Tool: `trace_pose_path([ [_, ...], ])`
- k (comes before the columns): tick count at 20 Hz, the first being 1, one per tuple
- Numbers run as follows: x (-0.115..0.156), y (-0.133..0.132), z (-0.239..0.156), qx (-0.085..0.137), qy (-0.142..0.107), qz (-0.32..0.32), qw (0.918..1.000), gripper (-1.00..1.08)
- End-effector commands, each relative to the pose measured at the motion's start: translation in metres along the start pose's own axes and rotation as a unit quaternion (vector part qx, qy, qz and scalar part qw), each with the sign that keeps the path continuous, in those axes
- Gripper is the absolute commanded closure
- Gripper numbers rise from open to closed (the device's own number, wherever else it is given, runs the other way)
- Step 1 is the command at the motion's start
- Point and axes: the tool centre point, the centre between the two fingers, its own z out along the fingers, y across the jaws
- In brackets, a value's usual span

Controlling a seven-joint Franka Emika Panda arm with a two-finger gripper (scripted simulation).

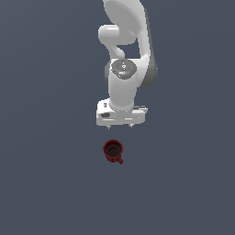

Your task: Pick up the object and move it to a goal position.

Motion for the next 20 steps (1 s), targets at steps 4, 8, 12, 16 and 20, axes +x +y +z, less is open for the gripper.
trace_pose_path([
  [4,0.002,0.000,-0.002,-0.001,0.003,0.002,1.0000,-1.00],
  [8,0.005,-0.001,-0.008,-0.002,0.008,0.004,1.0000,-1.00],
  [12,0.006,-0.001,-0.007,-0.003,0.008,0.006,0.9999,-1.00],
  [16,0.007,0.000,-0.005,-0.007,0.010,0.017,0.9998,-1.00],
  [20,0.010,0.001,0.000,-0.014,0.013,0.034,0.9992,-1.00],
])
